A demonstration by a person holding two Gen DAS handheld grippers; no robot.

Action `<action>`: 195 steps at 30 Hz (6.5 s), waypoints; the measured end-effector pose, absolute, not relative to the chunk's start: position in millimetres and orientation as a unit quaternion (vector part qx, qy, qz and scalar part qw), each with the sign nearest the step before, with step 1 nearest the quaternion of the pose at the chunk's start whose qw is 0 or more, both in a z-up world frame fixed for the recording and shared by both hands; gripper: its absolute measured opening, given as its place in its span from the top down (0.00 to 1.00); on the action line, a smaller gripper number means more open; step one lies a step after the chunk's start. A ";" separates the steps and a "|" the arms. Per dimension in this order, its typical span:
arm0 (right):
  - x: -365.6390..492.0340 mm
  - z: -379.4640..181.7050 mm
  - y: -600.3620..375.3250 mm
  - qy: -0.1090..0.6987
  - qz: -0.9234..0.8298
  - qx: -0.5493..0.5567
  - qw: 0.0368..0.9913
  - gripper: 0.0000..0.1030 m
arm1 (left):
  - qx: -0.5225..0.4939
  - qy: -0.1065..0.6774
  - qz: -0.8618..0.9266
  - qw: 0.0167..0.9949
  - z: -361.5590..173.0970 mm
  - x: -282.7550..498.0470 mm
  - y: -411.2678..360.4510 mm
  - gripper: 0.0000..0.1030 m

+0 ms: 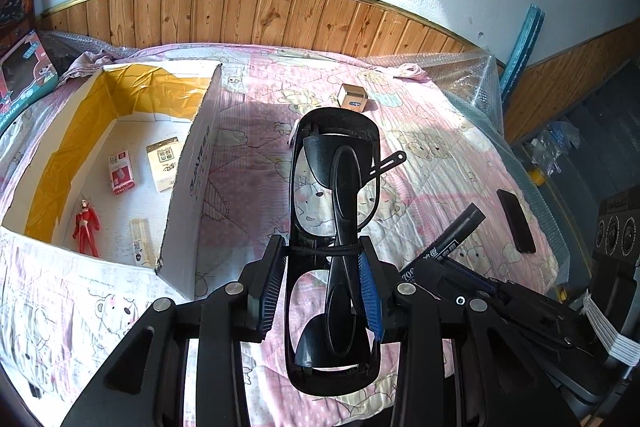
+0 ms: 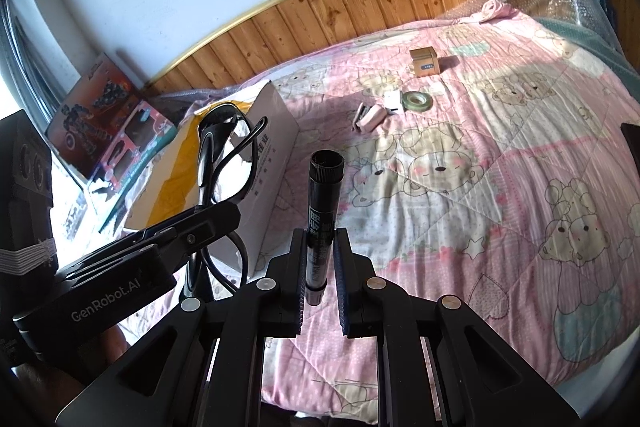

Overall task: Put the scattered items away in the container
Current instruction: 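Lift and carry the marker and glasses over the white box with both tools, then open both tools to drop the marker and glasses into the box, then grasp the pink stapler with the left tool while the right tool grasps the green tape roll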

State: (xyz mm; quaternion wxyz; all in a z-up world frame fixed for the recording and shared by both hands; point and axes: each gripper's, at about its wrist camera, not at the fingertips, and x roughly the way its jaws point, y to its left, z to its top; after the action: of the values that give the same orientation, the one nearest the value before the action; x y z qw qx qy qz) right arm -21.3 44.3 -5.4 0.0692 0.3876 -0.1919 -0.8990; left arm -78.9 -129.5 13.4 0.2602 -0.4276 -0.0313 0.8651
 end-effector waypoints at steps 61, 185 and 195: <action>-95.7 40.8 -78.5 -0.097 -0.899 0.376 0.201 0.87 | -0.396 -0.097 0.898 0.165 46.7 -128.6 -259.9 0.64; -352.2 -148.2 175.7 -0.101 -0.861 0.489 0.099 0.66 | -0.516 0.008 0.830 0.213 -129.9 -340.2 23.4 0.44; -339.7 -147.1 176.2 -0.107 -0.861 0.488 0.096 0.66 | -0.504 0.010 0.837 0.214 -132.7 -335.3 17.1 0.52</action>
State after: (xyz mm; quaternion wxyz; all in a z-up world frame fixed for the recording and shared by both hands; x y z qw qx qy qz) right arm -339.7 176.2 -147.1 0.0961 0.4876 -0.1068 -0.8612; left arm -335.3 17.1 -132.7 0.2135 -0.5045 0.0102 0.8366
